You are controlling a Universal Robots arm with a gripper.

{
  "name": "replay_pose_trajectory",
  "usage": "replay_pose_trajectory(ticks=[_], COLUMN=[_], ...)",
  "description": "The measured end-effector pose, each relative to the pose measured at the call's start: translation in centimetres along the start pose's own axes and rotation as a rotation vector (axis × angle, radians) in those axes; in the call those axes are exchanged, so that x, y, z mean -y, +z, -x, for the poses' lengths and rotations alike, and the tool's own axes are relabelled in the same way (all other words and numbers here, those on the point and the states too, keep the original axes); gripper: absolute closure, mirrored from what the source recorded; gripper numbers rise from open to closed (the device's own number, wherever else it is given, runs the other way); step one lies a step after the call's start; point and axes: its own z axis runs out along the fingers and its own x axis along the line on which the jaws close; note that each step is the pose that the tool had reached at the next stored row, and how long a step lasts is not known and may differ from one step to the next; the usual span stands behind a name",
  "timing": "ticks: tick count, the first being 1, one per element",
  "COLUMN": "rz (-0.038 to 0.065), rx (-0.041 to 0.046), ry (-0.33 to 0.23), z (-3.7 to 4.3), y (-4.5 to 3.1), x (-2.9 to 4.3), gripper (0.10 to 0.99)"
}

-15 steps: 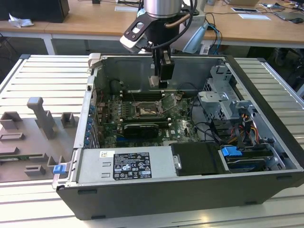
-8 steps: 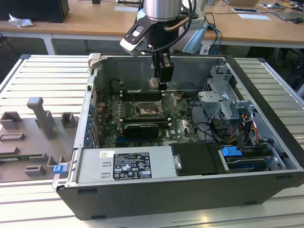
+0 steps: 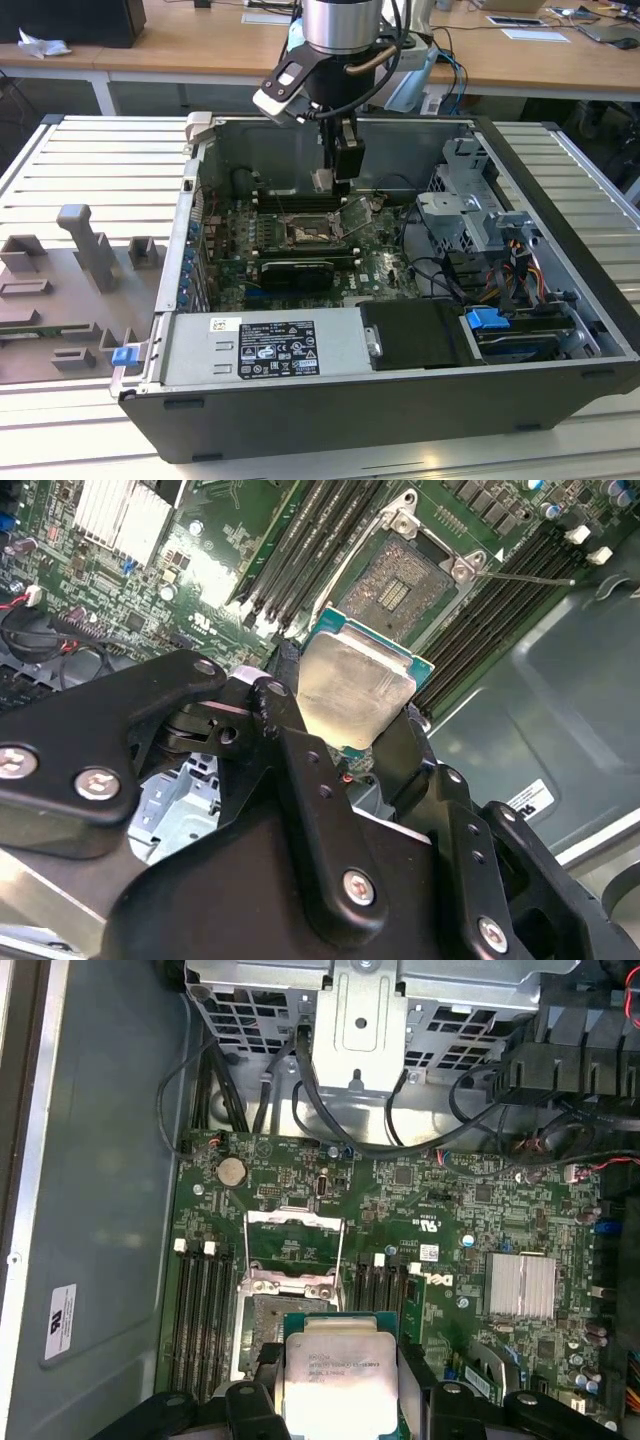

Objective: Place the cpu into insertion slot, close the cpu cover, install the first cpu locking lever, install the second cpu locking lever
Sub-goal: 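Place the cpu into insertion slot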

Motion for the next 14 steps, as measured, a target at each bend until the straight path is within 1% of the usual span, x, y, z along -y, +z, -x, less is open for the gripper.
replay_pose_trajectory(ticks=[4, 7, 12, 14], rz=[-0.002, -0.002, -0.002, -0.002], rx=[-0.0001, 0.0012, 0.001, 0.0011], ry=[0.0, 0.0, 0.0, 0.0], z=[0.0, 0.01, 0.0, 0.01], y=[0.33, 0.4, 0.55, 0.73], x=[0.02, 0.02, 0.05, 0.07], gripper=[0.549, 0.549, 0.549, 0.549])
